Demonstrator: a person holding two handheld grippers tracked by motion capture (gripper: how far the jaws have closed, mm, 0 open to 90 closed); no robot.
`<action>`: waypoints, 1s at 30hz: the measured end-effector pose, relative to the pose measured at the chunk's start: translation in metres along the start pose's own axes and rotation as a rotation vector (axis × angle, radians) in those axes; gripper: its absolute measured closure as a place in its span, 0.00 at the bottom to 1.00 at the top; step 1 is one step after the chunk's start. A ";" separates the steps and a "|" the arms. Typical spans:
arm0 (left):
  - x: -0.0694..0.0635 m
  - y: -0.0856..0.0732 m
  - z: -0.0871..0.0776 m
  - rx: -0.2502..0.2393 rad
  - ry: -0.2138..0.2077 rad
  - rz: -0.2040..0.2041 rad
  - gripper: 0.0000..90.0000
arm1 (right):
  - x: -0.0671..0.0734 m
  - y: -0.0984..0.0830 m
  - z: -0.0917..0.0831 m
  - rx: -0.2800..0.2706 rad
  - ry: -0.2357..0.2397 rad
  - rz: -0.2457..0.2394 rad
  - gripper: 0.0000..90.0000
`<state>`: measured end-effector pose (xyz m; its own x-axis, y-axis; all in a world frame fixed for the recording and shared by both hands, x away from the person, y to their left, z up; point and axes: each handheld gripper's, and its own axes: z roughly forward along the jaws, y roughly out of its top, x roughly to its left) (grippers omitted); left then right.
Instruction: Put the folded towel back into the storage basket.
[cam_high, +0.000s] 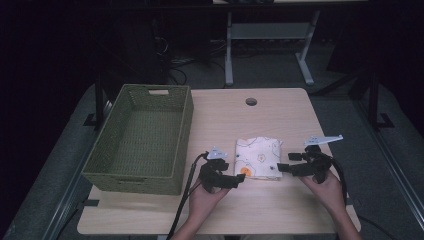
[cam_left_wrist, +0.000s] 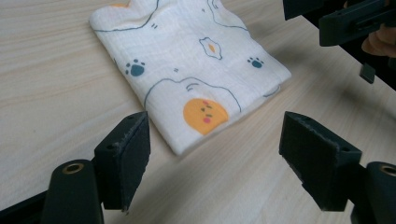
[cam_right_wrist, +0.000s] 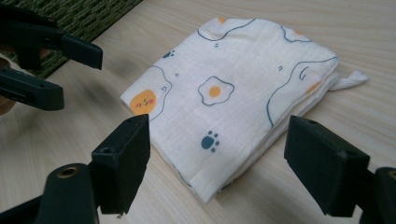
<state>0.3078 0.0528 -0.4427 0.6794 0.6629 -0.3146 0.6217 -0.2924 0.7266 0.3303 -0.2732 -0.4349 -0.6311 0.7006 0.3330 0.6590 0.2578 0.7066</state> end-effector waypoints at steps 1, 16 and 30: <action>0.000 0.002 0.002 0.006 0.006 0.002 0.28 | -0.001 0.003 0.001 0.010 0.002 0.005 0.25; 0.007 0.026 0.022 0.026 0.048 -0.027 0.30 | -0.012 0.047 0.019 0.050 0.007 0.009 0.27; 0.015 0.023 0.037 0.094 0.058 -0.047 0.35 | -0.033 0.061 0.046 0.114 -0.054 0.029 0.34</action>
<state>0.3462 0.0303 -0.4532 0.6268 0.7151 -0.3095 0.6880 -0.3214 0.6507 0.4102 -0.2503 -0.4321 -0.5903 0.7429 0.3157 0.7207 0.3090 0.6206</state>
